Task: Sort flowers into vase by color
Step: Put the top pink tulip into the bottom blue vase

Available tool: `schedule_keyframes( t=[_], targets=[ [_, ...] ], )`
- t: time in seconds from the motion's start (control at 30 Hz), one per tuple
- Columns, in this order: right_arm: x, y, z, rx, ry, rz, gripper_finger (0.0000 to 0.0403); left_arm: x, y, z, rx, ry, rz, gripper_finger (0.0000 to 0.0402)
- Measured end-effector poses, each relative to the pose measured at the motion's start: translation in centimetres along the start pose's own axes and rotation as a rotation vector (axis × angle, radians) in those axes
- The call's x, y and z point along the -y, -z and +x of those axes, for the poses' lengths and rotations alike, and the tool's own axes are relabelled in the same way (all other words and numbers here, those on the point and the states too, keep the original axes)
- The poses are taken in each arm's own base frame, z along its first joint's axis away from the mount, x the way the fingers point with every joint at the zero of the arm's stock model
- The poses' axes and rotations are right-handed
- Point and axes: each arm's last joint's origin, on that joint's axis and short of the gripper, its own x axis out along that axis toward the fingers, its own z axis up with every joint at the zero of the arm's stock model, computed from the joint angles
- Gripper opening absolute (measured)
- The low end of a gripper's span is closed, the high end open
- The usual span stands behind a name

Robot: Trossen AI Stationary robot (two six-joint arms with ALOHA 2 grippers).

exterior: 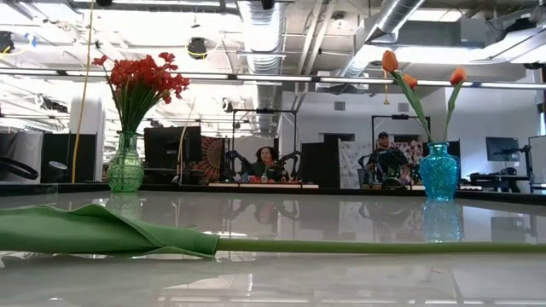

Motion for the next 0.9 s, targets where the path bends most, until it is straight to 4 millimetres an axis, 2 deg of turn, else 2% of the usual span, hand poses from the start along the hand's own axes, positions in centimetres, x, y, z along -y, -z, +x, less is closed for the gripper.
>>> schedule_keyframes(
  t=[0.17, 0.27, 0.5, 0.7, 0.9],
  targets=[
    [0.2, -0.1, 0.0, 0.004, 0.013, 0.027, 0.0248, 1.0, 0.8, -2.5, -0.091, 0.187, -0.061, 0.0],
    [0.3, -0.1, 0.0, 0.004, 0.015, 0.075, 0.0248, 1.5, 0.8, -3.7, -0.089, 0.277, -0.055, 0.0],
    [0.6, -0.3, -0.1, 0.027, 0.019, 0.232, 0.0248, 2.1, 1.9, -6.3, -0.117, 0.347, 0.017, 0.0],
    [-0.1, -0.2, 0.0, 0.038, 0.039, 0.324, 0.0248, 2.5, 2.8, -7.2, -0.241, 0.521, -0.063, 0.0],
    [-1.3, 0.0, 0.2, 0.065, 0.11, 0.325, 0.0248, 2.9, 2.9, -7.5, -0.297, 0.675, -0.086, 0.0]
  ],
)
